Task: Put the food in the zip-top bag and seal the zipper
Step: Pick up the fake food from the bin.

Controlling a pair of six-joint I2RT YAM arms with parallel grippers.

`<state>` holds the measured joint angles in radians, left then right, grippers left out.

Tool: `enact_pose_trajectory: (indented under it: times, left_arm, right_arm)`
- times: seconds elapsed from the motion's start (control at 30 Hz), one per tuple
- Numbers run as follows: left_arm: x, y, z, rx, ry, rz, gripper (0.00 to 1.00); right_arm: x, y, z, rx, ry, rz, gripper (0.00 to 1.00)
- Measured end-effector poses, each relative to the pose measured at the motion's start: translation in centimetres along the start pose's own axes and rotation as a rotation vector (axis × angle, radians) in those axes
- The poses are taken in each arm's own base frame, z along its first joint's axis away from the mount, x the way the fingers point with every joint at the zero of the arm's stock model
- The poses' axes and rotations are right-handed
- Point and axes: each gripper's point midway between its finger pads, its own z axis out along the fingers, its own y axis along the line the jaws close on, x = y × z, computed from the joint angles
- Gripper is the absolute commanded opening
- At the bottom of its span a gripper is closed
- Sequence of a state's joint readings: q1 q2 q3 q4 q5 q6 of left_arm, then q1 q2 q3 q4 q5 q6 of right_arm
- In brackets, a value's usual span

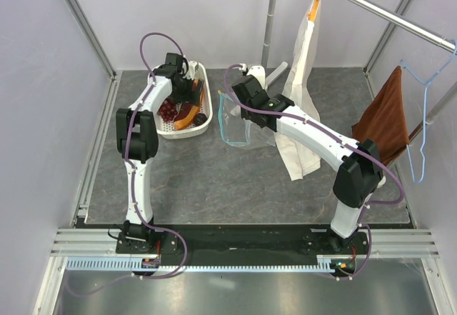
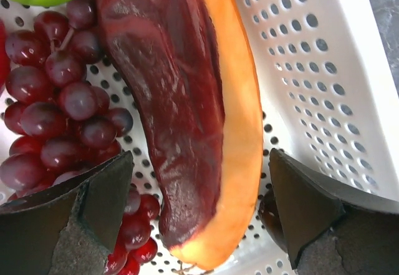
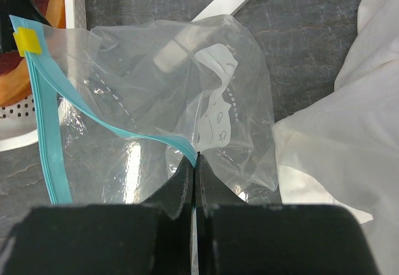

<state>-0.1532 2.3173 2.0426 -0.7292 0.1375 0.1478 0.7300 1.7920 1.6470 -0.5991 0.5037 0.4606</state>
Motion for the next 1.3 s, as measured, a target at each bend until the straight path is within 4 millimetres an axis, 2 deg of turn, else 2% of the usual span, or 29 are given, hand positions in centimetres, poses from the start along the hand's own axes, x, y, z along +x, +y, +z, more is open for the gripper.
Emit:
enact_pose_trajectory:
  times: [0.3,0.43,0.63,0.77,0.97,1.1,1.2,1.3]
  left_arm:
    - [0.4,-0.9,2.0,-0.027,0.015,0.031,1.00]
    - [0.5,-0.6,2.7,-0.066,0.020,0.040,0.99]
    - [0.6,-0.1,4.0,-0.092,0.017,0.034,0.89]
    - [0.6,-0.2,4.0,-0.088,0.019,0.030,0.75]
    - [0.3,-0.3,3.4,-0.084,0.013,0.020,0.66]
    - [-0.9,-0.3,1.1,-0.079,-0.017,0.012,0.61]
    - [-3.4,-0.5,-3.0,-0.066,-0.099,0.008,0.61]
    - [-6.6,-0.8,-8.3,-0.047,-0.216,0.008,0.60]
  right_arm:
    - [1.0,-0.1,0.3,-0.001,0.023,-0.011,0.00]
    - [1.3,-0.1,0.4,-0.003,0.030,-0.013,0.00]
    - [1.3,-0.1,0.4,-0.007,0.033,-0.013,0.00]
    - [1.4,0.1,0.3,-0.017,0.038,-0.013,0.00]
    - [1.5,0.2,0.3,-0.021,0.040,-0.013,0.00]
    - [1.6,0.4,0.3,-0.039,0.050,-0.012,0.00]
    - [1.6,0.5,0.3,-0.047,0.055,-0.010,0.00]
    - [1.6,0.6,0.3,-0.056,0.059,-0.008,0.00]
